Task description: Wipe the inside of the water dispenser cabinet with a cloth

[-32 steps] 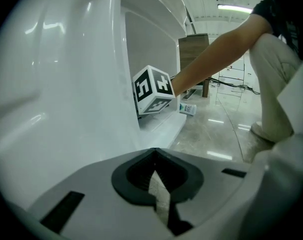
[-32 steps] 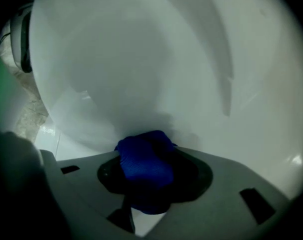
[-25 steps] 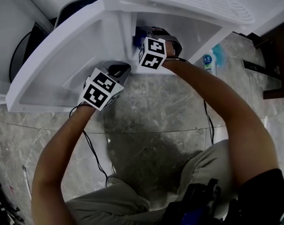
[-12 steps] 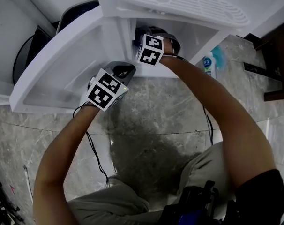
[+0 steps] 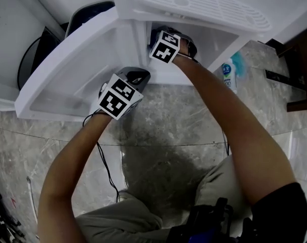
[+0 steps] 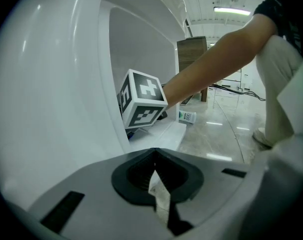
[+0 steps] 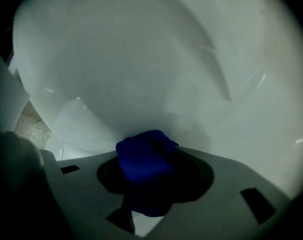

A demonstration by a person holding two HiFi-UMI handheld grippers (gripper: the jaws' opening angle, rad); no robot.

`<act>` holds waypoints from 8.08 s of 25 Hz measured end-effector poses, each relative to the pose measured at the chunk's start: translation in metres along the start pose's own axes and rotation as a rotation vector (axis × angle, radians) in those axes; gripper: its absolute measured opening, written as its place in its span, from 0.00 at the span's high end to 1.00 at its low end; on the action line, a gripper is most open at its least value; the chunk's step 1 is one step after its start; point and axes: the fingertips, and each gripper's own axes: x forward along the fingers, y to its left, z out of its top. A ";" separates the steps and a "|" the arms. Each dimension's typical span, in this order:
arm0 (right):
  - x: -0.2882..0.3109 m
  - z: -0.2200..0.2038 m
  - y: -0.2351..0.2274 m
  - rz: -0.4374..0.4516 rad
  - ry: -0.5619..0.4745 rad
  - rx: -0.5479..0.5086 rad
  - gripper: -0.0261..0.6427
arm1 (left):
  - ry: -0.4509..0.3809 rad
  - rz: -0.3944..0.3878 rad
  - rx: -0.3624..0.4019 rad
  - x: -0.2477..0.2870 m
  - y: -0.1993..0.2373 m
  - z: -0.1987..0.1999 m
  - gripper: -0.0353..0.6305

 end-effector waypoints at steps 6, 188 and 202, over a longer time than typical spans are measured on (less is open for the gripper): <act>-0.013 0.003 -0.005 0.032 -0.053 0.122 0.75 | 0.021 0.009 0.028 -0.005 0.000 -0.001 0.94; -0.237 -0.148 0.152 0.477 -0.261 0.505 0.96 | 0.010 0.265 0.400 0.220 0.038 0.121 0.71; -0.244 -0.144 0.163 0.518 -0.284 0.530 0.96 | 0.062 0.297 0.263 0.230 0.052 0.119 0.71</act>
